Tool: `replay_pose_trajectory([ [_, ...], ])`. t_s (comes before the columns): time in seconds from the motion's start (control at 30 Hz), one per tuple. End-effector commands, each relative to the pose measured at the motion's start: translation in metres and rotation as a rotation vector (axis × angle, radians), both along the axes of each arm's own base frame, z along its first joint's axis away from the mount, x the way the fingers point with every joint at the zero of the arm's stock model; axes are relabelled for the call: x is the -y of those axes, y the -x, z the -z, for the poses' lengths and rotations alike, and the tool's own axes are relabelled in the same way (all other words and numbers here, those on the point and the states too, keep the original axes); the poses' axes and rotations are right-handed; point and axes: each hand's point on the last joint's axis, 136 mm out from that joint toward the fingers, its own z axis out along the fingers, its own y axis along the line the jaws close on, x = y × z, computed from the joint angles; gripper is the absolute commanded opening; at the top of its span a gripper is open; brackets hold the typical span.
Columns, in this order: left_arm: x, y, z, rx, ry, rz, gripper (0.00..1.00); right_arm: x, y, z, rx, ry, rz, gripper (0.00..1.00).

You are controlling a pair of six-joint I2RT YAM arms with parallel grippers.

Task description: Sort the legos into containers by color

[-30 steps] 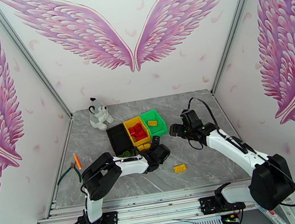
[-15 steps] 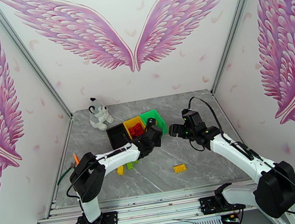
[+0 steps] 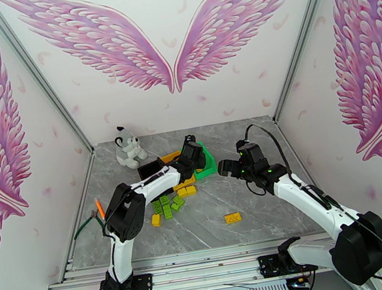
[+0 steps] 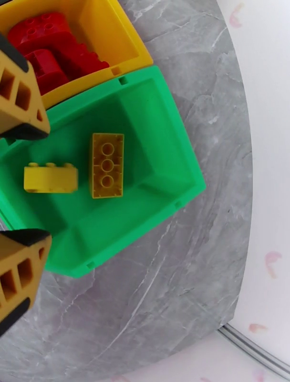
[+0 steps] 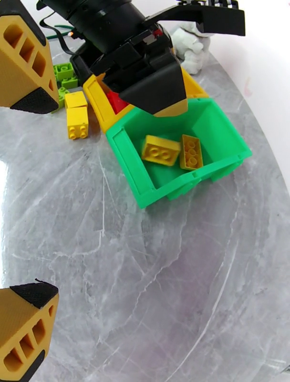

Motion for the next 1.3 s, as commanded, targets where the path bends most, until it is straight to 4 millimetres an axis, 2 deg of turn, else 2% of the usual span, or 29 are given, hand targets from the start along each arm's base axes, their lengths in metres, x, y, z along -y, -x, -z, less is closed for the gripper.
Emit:
replay_pose_trajectory([
  [0.0,0.009,0.018,-0.042,0.071,0.056,0.055,0.69,0.000,-0.001,-0.002,0.019,-0.011,-0.004,0.99],
  [0.17,0.016,0.054,-0.060,0.138,0.041,0.128,0.76,0.000,-0.002,0.000,0.017,-0.008,-0.006,0.99],
  [0.27,0.016,0.081,-0.057,0.165,0.027,0.183,0.79,0.000,-0.003,0.001,0.015,-0.005,-0.005,0.99],
  [0.3,0.011,0.093,-0.042,0.151,0.010,0.205,0.80,0.000,-0.003,0.002,0.013,-0.006,-0.008,0.99],
  [0.57,-0.011,0.176,0.014,0.149,0.039,0.443,0.85,-0.004,-0.005,0.007,-0.004,-0.012,-0.022,0.99],
  [0.7,-0.002,0.223,0.042,0.136,0.038,0.624,0.87,-0.008,-0.006,0.008,-0.008,-0.022,-0.040,0.99],
  [0.77,0.008,0.237,0.054,0.126,0.013,0.685,0.87,-0.010,-0.006,0.010,-0.017,-0.030,-0.050,0.99],
  [0.97,0.043,0.263,0.076,0.129,-0.043,0.817,0.88,-0.014,-0.008,0.012,-0.026,-0.037,-0.067,0.99],
  [1.0,0.048,0.264,0.080,0.129,-0.053,0.828,0.94,-0.013,-0.008,0.011,-0.024,-0.039,-0.065,0.99],
  [1.03,0.050,0.266,0.087,0.119,-0.070,0.836,0.95,-0.013,-0.007,0.012,-0.025,-0.039,-0.065,0.99],
  [1.1,0.056,0.265,0.097,0.110,-0.104,0.844,0.95,-0.013,-0.007,0.010,-0.024,-0.044,-0.064,0.99],
  [1.27,0.075,0.266,0.103,0.137,-0.141,0.864,0.93,-0.011,-0.006,0.009,-0.021,-0.046,-0.058,0.99],
])
